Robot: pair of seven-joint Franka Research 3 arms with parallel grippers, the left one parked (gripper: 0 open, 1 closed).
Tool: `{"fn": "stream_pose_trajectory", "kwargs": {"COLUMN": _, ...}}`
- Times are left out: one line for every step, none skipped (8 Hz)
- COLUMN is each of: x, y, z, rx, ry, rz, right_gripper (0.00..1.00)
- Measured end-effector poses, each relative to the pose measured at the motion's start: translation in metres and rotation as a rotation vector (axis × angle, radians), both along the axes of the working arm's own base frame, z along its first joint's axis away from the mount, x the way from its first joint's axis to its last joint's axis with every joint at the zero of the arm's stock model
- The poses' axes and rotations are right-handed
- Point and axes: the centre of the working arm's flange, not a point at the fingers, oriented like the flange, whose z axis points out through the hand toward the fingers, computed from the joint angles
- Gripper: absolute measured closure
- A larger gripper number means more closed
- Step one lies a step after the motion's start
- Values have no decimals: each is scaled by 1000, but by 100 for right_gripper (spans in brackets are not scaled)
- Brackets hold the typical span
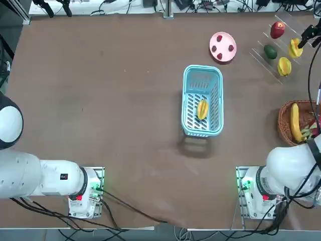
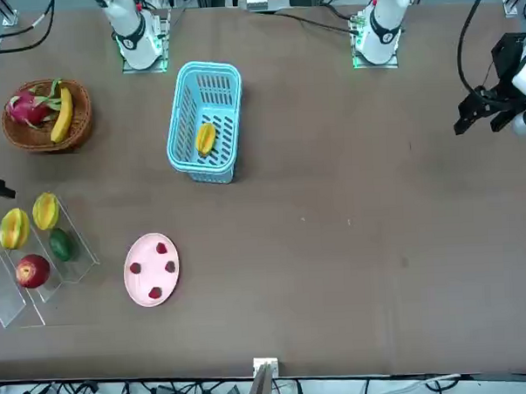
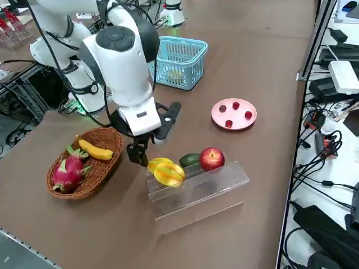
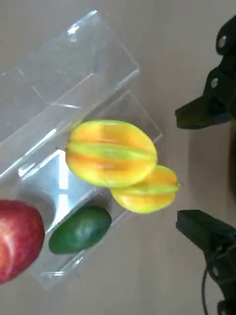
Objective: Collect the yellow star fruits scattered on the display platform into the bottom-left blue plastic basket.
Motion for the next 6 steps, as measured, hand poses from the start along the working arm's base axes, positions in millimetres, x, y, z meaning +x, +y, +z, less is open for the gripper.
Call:
{"fn": "stream_pose_trajectory", "kwargs": {"x": 3, "y": -2, "z": -6, "rx": -9, "ry": -11, "rz": 10, "right_gripper": 0}}
{"fn": "stream_pose_trajectory", "kwargs": {"x": 6, "y": -3, "z": -10, "rx": -15, "ry": -22, "rz": 33, "right_gripper": 0}}
{"fn": "stream_pose_trajectory", "kwargs": {"x": 9, "y": -4, "z": -17, "rx": -17, "ry": -29, "rz": 50, "right_gripper": 0}}
{"fn": "stream_pose_trajectory", "kwargs": {"x": 11, "y": -6, "z": -24, "rx": -19, "ry": -32, "rz": 54, "right_gripper": 0}}
{"fn": "stream_pose_trajectory", "kwargs": {"x": 12, "y": -8, "z": -32, "rx": -20, "ry": -33, "rz": 54, "right_gripper": 0}}
{"fn": "stream_pose_trajectory", "kwargs": {"x": 12, "y": -10, "z": -38, "rx": -17, "ry": -34, "rz": 49, "right_gripper": 0}}
